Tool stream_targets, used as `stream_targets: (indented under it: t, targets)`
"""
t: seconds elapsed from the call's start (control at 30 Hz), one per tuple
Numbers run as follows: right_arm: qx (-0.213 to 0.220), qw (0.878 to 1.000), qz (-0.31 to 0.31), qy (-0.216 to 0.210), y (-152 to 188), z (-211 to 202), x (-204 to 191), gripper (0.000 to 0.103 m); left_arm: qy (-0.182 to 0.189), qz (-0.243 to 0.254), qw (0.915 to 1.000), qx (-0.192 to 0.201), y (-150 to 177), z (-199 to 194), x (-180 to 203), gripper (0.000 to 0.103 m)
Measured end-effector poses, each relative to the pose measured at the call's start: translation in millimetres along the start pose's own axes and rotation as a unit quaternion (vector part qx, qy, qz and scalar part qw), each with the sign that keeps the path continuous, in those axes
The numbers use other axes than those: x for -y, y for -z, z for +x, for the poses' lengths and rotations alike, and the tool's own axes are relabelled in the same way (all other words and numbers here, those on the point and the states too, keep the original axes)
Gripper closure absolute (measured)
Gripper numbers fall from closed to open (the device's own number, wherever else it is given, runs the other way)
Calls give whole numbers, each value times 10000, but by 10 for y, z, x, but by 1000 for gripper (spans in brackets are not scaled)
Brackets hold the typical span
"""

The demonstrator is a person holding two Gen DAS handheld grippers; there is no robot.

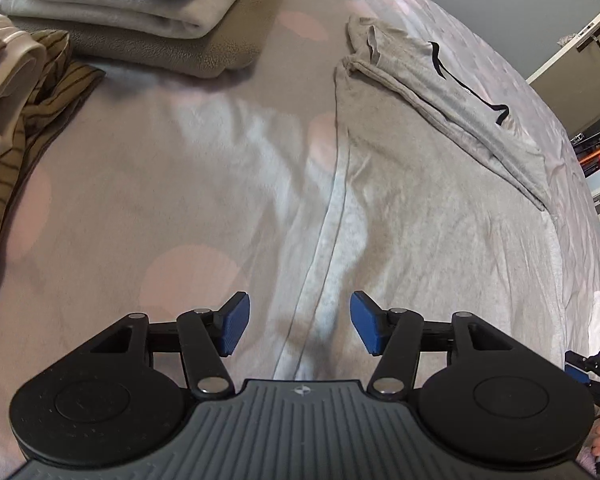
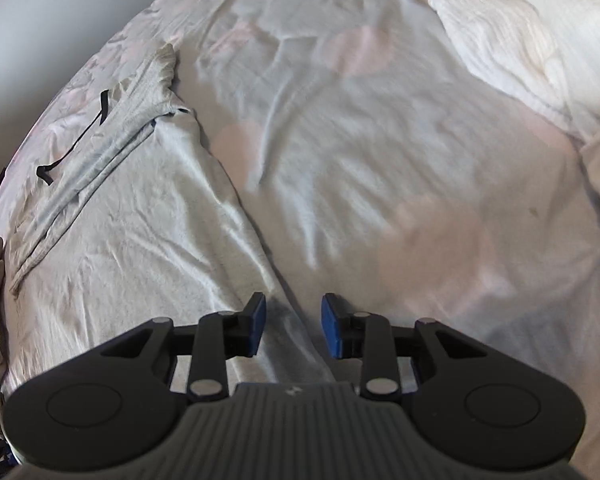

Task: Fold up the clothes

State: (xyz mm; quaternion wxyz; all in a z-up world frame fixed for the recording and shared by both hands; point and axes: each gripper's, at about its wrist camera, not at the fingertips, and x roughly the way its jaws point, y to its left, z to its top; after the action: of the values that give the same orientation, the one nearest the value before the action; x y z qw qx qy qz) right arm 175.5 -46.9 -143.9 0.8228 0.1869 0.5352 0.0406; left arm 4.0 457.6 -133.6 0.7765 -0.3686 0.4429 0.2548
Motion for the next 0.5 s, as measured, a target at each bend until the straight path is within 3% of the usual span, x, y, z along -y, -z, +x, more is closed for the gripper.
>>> stream_targets:
  t: [0.13, 0.2, 0.27, 0.3, 0.37, 0.4, 0.5]
  targets:
    - [-164, 9997, 10, 182, 23, -9, 14, 68, -76, 260, 9988, -398, 83, 102, 80, 50]
    - [-380, 9989, -19, 285, 18, 52, 21, 68, -240, 483, 9965, -643, 127, 182, 147, 65]
    - [-527, 9980, -39, 352, 16, 90, 17, 69, -345, 700, 9944, -714, 159, 215, 207, 91]
    - [-574, 9977, -42, 372, 18, 97, 12, 69, -298, 751, 9944, -684, 170, 198, 222, 95]
    - [-600, 9977, -13, 323, 40, 61, 15, 79, -139, 727, 9959, -517, 182, 104, 204, 99]
    - [-603, 9978, 4, 277, 54, 37, 20, 97, 0, 624, 9974, -351, 174, 25, 177, 100]
    - [-535, 9982, 144, 209, 70, -51, 67, 100, 243, 95, 9996, 46, 186, -207, 4, 100]
